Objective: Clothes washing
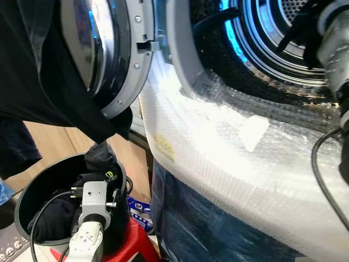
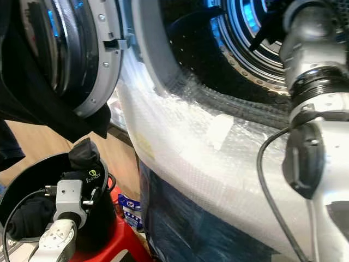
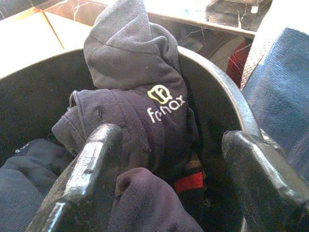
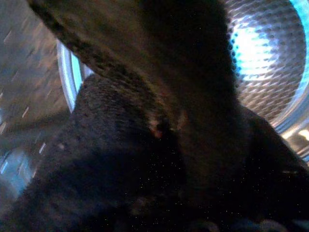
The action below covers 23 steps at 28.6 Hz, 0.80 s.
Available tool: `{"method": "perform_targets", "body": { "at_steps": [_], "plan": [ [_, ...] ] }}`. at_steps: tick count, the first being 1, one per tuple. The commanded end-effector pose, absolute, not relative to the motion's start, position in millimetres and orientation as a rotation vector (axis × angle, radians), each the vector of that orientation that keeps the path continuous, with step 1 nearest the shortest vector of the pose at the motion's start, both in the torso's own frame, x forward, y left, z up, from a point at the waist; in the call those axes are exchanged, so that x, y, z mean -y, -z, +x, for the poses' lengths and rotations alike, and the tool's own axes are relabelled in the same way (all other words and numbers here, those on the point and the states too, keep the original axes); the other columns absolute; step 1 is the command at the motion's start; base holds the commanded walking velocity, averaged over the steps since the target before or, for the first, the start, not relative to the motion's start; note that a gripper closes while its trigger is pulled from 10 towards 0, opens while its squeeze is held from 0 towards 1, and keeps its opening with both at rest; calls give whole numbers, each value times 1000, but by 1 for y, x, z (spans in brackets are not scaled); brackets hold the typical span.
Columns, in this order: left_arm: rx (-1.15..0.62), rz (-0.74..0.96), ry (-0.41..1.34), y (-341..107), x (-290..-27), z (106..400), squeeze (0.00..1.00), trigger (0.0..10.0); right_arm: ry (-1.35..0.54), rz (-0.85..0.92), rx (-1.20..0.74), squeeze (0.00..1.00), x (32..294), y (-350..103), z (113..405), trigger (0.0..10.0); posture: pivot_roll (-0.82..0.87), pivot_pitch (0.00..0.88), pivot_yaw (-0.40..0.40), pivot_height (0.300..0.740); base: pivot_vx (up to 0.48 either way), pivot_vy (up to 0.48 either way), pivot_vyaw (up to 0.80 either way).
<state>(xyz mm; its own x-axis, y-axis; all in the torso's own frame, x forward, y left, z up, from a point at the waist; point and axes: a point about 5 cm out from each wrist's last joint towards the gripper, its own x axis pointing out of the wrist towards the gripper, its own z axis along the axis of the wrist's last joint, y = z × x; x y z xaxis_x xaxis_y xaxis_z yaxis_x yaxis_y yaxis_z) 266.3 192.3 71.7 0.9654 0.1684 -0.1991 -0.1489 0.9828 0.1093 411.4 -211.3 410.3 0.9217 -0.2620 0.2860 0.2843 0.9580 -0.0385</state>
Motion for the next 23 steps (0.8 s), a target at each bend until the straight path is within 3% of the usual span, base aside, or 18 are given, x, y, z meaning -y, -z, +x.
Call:
{"method": "perform_targets", "body": {
  "at_steps": [1, 4, 9, 14, 17, 19, 21, 23],
  "plan": [
    [-225, 95, -131, -71, -187, 265, 0, 10000, 337, -35, 316, 1000, 218, -416, 408, 10000, 166, 0, 15, 740, 0, 0, 0],
    [-218, 98, -129, -73, -187, 266, 0, 10000, 469, 35, 494, 1000, 236, -451, 390, 10000, 166, 0, 16, 740, 0, 0, 0],
    [-216, 97, -135, -75, -190, 267, 0, 10000, 474, 21, 543, 1000, 237, -462, 385, 10000, 167, 0, 15, 740, 0, 0, 0],
    [-222, 103, -106, -75, -186, 269, 0, 10000, 349, -119, 265, 1000, 222, -403, 411, 10000, 156, 0, 27, 740, 0, 0, 0],
    [-225, 107, -94, -75, -186, 270, 0, 10000, 166, -255, 185, 1000, 200, -384, 420, 10000, 152, 0, 31, 740, 0, 0, 0],
    [-224, 112, -84, -76, -185, 271, 0, 10000, 176, -270, 248, 1000, 198, -397, 417, 10000, 150, 0, 33, 740, 0, 0, 0],
    [-219, 115, -80, -77, -184, 272, 0, 10000, 327, -77, 480, 1000, 216, -444, 399, 10000, 158, 2, 38, 740, 0, 0, 0],
    [-212, 132, -69, -79, -184, 272, 0, 10000, 372, -27, 635, 1000, 222, -473, 383, 10000, 162, 4, 42, 740, 0, 0, 0]
  ]
}}
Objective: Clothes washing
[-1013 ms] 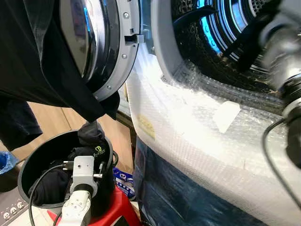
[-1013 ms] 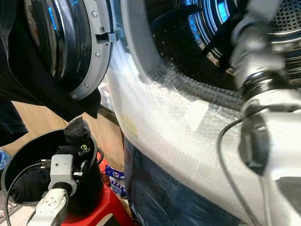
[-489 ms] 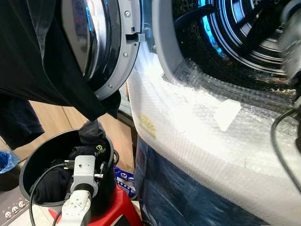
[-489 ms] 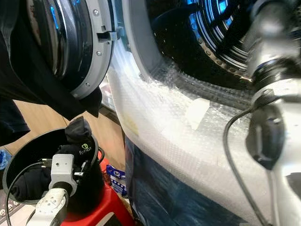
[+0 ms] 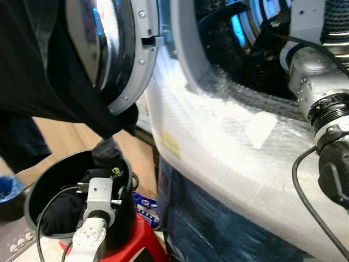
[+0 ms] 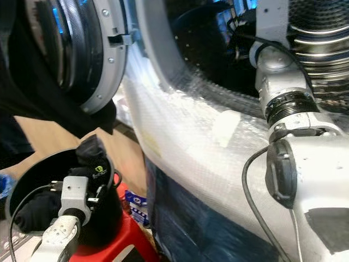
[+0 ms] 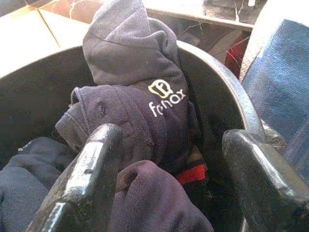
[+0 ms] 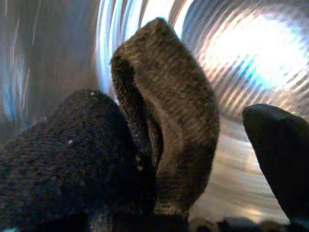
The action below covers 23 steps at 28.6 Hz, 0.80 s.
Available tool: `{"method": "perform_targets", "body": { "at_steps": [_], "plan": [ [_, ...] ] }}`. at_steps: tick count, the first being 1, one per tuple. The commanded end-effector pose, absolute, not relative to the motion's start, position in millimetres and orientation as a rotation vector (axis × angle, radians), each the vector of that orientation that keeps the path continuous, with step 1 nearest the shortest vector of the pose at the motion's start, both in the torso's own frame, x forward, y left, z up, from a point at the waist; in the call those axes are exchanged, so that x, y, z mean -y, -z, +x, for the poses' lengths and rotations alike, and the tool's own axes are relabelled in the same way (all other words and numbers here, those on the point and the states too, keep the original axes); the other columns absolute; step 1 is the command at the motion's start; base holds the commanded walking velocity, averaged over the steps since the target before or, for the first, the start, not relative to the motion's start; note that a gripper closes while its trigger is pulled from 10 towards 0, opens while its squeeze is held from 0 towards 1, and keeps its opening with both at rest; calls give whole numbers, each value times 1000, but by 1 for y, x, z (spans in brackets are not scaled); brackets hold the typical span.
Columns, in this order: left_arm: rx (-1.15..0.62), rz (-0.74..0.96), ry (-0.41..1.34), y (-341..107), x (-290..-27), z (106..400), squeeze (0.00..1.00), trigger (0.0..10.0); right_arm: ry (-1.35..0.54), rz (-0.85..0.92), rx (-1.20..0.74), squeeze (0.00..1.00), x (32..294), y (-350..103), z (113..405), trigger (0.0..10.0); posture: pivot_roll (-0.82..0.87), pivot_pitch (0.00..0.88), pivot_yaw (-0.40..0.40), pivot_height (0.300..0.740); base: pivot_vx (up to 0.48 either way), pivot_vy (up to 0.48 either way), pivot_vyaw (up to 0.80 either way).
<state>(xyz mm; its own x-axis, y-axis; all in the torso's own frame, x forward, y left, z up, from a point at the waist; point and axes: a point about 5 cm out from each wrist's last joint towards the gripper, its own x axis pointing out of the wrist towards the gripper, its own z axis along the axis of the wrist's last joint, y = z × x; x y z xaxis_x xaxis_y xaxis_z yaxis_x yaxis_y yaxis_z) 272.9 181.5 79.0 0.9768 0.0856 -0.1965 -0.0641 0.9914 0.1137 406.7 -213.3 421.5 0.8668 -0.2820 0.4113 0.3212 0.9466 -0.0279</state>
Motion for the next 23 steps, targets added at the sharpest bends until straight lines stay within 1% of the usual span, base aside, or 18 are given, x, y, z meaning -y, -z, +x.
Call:
{"method": "perform_targets", "body": {
  "at_steps": [1, 2, 3, 5, 7, 8, 10, 12, 13, 14, 15, 16, 17, 19, 21, 23],
  "plan": [
    [-211, 137, -66, -79, -184, 272, 0, 10000, 373, -41, 647, 1000, 222, -475, 382, 10000, 162, 4, 42, 740, 0, 0, 0],
    [-210, 137, -66, -79, -184, 271, 0, 10000, 373, -75, 641, 1000, 221, -475, 383, 10000, 159, 4, 43, 740, 0, 0, 0],
    [-211, 131, -66, -79, -184, 271, 0, 10000, 361, -128, 596, 1000, 218, -469, 387, 10000, 158, 3, 43, 740, 0, 0, 0],
    [-212, 131, -63, -79, -183, 270, 0, 10000, 348, -159, 508, 1000, 219, -454, 394, 10000, 159, 3, 40, 740, 0, 0, 0],
    [-217, 126, -63, -78, -183, 270, 0, 10000, 296, -190, 323, 1000, 218, -416, 408, 10000, 156, 2, 39, 740, 0, 0, 0],
    [-219, 125, -63, -78, -183, 269, 0, 10000, 276, -198, 268, 1000, 217, -404, 412, 10000, 156, 2, 39, 740, 0, 0, 0],
    [-220, 129, -46, -78, -181, 270, 0, 10000, 179, -318, 200, 1000, 203, -384, 419, 10000, 157, 6, 43, 740, 0, 0, 0],
    [-219, 133, -38, -78, -180, 270, 0, 10000, 203, -299, 232, 1000, 204, -390, 418, 10000, 156, 9, 45, 740, 0, 0, 0],
    [-218, 134, -38, -79, -180, 270, 0, 10000, 235, -249, 285, 1000, 207, -402, 414, 10000, 156, 9, 45, 740, 0, 0, 0],
    [-216, 133, -39, -79, -180, 271, 0, 10000, 291, -178, 385, 1000, 214, -422, 407, 10000, 156, 9, 45, 740, 0, 0, 0],
    [-216, 133, -39, -79, -180, 271, 0, 10000, 291, -178, 385, 1000, 214, -422, 407, 10000, 156, 9, 45, 740, 0, 0, 0],
    [-212, 133, -44, -80, -181, 271, 0, 10000, 388, -92, 533, 1000, 226, -452, 392, 10000, 160, 13, 46, 740, 0, 0, 0],
    [-210, 132, -47, -81, -181, 271, 0, 10000, 439, -83, 594, 1000, 232, -464, 385, 10000, 162, 13, 43, 740, 0, 0, 0],
    [-208, 130, -51, -81, -182, 271, 0, 10000, 460, -87, 628, 1000, 235, -473, 380, 10000, 158, 11, 40, 740, 0, 0, 0],
    [-208, 127, -52, -81, -181, 271, 0, 10000, 395, -165, 514, 1000, 229, -455, 391, 10000, 155, 10, 41, 740, 0, 0, 0],
    [-211, 125, -49, -80, -180, 271, 0, 10000, 341, -209, 375, 1000, 224, -429, 403, 10000, 149, 8, 42, 740, 0, 0, 0]
  ]
}}
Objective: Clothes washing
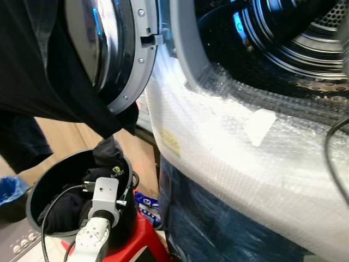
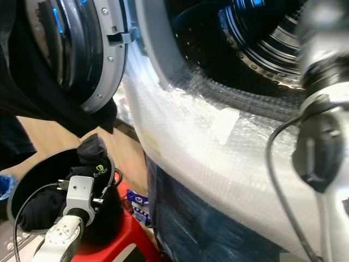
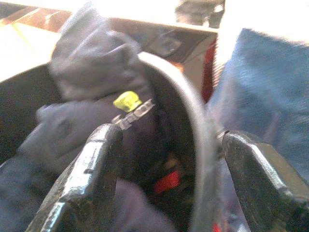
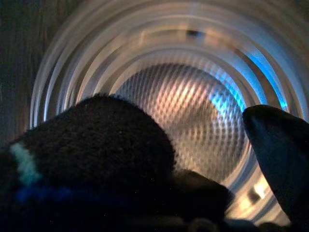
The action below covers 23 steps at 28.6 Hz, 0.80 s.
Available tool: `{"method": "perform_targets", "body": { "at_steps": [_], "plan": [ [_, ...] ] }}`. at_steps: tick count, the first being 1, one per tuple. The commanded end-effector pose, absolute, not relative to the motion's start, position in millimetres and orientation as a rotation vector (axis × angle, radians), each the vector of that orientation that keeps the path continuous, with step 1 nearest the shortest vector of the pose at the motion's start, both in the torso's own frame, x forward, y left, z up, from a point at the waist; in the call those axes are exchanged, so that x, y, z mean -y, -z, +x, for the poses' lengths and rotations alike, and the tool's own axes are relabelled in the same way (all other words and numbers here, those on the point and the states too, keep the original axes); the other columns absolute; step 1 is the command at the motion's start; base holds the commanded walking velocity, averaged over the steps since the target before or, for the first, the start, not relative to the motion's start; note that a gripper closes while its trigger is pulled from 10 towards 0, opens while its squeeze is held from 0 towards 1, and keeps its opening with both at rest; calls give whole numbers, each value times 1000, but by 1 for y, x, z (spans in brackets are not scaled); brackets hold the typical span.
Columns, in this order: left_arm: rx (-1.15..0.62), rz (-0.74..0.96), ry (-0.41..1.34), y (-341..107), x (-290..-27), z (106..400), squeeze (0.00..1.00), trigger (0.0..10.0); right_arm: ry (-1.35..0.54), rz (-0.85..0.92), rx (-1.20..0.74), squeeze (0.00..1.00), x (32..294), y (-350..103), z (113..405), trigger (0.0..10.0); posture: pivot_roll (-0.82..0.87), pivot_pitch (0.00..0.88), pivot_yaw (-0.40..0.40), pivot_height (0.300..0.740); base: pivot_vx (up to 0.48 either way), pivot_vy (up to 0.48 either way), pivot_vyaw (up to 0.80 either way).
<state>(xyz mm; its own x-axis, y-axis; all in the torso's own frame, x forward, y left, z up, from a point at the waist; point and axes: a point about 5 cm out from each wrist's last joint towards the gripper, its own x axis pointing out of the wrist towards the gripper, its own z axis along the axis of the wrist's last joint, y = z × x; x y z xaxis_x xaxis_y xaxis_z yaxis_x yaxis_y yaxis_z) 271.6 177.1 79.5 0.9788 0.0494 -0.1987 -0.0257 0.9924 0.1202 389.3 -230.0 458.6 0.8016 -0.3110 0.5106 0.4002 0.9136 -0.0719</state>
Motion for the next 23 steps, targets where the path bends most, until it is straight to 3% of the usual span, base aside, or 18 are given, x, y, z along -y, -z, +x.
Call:
{"method": "perform_targets", "body": {
  "at_steps": [1, 3, 5, 7, 10, 11, 12, 23],
  "plan": [
    [-211, 125, -49, -80, -180, 271, 0, 10000, 341, -209, 375, 1000, 224, -429, 403, 10000, 149, 8, 42, 740, 0, 0, 0],
    [-214, 121, -38, -79, -178, 271, 0, 10000, 309, -223, 314, 1000, 220, -410, 410, 10000, 152, 5, 41, 740, 0, 0, 0],
    [-216, 120, -32, -79, -177, 271, 0, 10000, 319, -155, 405, 1000, 220, -422, 405, 10000, 151, 6, 43, 740, 0, 0, 0],
    [-207, 122, -39, -81, -178, 272, 0, 10000, 439, -127, 668, 1000, 228, -465, 383, 10000, 153, 7, 41, 740, 0, 0, 0],
    [-205, 123, -42, -81, -179, 272, 0, 10000, 461, -123, 705, 1000, 230, -471, 379, 10000, 153, 5, 41, 740, 0, 0, 0],
    [-207, 122, -44, -81, -179, 272, 0, 10000, 445, -126, 662, 741, 230, -467, 382, 10000, 153, 3, 39, 740, 0, 0, 0],
    [-207, 121, -44, -81, -179, 272, 0, 10000, 425, -136, 621, 0, 229, -461, 386, 10000, 154, 3, 38, 740, 0, 0, 0],
    [-207, 121, -44, -81, -178, 273, 0, 10000, 407, -146, 584, 0, 227, -453, 390, 10000, 154, 3, 38, 740, 0, 0, 0]
  ]
}}
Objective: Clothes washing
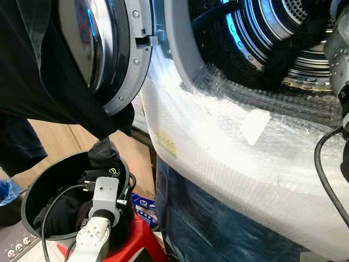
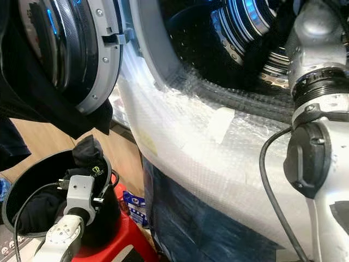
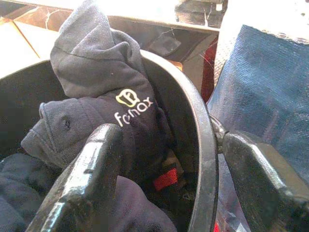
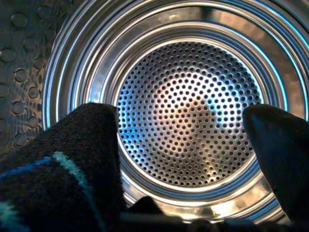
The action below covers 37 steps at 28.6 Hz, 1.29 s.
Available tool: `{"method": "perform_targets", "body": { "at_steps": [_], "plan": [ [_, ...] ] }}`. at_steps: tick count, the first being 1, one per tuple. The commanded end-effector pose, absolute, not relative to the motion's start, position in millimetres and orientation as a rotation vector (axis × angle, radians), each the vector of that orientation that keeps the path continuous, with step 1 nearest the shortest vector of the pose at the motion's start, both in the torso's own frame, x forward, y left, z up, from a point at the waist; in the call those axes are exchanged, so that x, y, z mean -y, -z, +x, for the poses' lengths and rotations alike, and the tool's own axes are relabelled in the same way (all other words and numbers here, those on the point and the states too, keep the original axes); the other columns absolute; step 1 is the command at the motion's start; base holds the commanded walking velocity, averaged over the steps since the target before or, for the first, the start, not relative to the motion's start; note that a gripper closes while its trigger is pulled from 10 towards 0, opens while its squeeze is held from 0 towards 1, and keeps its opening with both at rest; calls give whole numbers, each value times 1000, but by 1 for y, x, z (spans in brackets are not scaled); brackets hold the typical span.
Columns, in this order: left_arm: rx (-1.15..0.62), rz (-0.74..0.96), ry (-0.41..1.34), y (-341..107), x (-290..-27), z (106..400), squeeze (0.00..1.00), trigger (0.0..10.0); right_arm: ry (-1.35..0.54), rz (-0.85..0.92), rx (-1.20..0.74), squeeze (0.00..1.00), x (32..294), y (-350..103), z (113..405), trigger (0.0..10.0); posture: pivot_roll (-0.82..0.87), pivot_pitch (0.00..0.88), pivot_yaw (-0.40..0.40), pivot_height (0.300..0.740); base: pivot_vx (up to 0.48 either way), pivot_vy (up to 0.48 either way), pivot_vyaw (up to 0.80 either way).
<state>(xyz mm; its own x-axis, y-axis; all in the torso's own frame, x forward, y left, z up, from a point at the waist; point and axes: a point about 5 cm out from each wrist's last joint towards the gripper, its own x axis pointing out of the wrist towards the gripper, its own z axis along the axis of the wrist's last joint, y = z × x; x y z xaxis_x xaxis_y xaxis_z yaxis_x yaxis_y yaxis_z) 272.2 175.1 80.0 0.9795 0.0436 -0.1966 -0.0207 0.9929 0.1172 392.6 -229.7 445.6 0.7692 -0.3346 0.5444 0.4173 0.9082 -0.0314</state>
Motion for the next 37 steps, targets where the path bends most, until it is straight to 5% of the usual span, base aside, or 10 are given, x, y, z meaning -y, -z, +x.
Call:
{"method": "perform_targets", "body": {
  "at_steps": [1, 3, 4, 5, 9, 19, 22, 26, 32, 37],
  "plan": [
    [-207, 121, -44, -81, -178, 273, 0, 10000, 407, -146, 583, 0, 227, -453, 390, 10000, 154, 3, 38, 740, 0, 0, 0],
    [-207, 121, -44, -81, -178, 273, 0, 10000, 406, -146, 582, 0, 227, -453, 390, 10000, 154, 3, 38, 740, 0, 0, 0],
    [-211, 123, -34, -80, -177, 273, 0, 10000, 494, -454, 645, 0, 223, -450, 389, 10000, 151, 6, 46, 740, 0, 0, 0],
    [-212, 123, -32, -80, -176, 273, 0, 10000, 520, -465, 642, 0, 227, -448, 388, 10000, 155, 4, 41, 740, 0, 0, 0],
    [-213, 120, -31, -80, -176, 272, 0, 10000, 450, -59, 433, 0, 246, -415, 400, 10000, 155, 2, 41, 740, 0, 0, 0],
    [-214, 121, -27, -80, -175, 271, 0, 10000, 244, -82, 251, 0, 219, -371, 418, 10000, 159, 6, 44, 740, 0, 0, 0],
    [-211, 123, -29, -81, -177, 272, 0, 10000, 328, -77, 584, 0, 223, -433, 397, 10000, 157, 13, 47, 740, 0, 0, 0],
    [-207, 123, -30, -82, -177, 271, 0, 10000, 424, -80, 750, 0, 230, -464, 379, 10000, 156, 19, 43, 740, 0, 0, 0],
    [-221, 115, -14, -78, -171, 270, 0, 10000, 231, -193, 168, 0, 215, -358, 421, 10000, 156, 16, 40, 740, 0, 0, 0],
    [-210, 115, -26, -81, -174, 270, 0, 10000, 298, -67, 546, 0, 214, -431, 401, 10000, 166, 27, 41, 740, 0, 0, 0]
  ]
}}
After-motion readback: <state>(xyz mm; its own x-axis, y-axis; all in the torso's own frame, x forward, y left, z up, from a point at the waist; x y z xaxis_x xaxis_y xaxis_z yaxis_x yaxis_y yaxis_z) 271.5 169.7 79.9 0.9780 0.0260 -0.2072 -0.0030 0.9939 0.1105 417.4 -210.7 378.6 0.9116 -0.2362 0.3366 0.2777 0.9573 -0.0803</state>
